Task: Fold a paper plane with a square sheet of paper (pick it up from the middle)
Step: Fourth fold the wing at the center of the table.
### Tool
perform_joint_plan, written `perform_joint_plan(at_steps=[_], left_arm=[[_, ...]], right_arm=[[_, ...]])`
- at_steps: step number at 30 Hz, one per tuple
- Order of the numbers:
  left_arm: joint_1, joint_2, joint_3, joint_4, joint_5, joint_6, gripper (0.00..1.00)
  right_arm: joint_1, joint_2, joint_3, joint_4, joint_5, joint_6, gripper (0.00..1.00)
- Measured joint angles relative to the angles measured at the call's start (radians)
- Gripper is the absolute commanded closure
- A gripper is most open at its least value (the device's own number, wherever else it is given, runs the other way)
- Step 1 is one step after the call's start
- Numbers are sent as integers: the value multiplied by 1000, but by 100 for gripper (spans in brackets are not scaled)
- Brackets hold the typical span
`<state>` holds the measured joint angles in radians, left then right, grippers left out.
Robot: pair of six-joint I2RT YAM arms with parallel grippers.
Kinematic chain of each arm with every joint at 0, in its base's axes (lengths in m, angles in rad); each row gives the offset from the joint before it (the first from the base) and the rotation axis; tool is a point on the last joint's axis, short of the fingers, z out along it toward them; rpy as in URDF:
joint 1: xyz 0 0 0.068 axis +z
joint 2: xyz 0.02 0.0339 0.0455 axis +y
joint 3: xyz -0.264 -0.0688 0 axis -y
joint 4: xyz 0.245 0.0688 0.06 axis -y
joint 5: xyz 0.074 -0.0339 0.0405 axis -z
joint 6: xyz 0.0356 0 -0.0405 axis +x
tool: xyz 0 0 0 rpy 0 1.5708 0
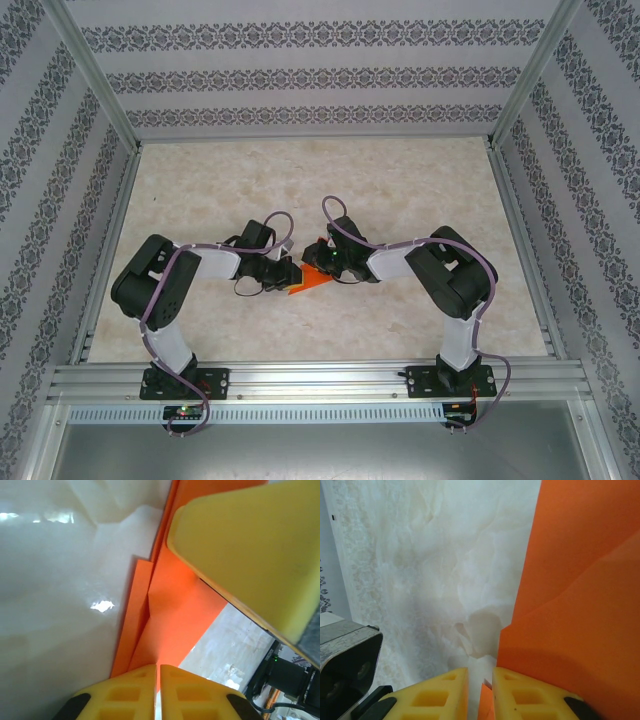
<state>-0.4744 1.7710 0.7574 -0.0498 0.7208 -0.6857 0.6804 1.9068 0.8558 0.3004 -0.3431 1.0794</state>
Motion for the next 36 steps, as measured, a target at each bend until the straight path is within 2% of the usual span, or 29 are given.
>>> perform_joint_plan(at_steps=[7,14,25,32,36], left_arm=[[-7,-29,-27,7,-48,27,93],[-6,-101,-48,-87,-140,72,92],[-6,-115,-45,-141,-143,102,91],[-6,-174,-52,-287,-160,113,89],[-6,-217,-53,-349,-158,112,85]], right_arm=[[0,0,0,2,0,0,79],[0,2,0,3,-1,0,79],[0,2,0,3,-1,0,79],[0,2,0,3,-1,0,79],[0,2,0,3,-1,0,79]])
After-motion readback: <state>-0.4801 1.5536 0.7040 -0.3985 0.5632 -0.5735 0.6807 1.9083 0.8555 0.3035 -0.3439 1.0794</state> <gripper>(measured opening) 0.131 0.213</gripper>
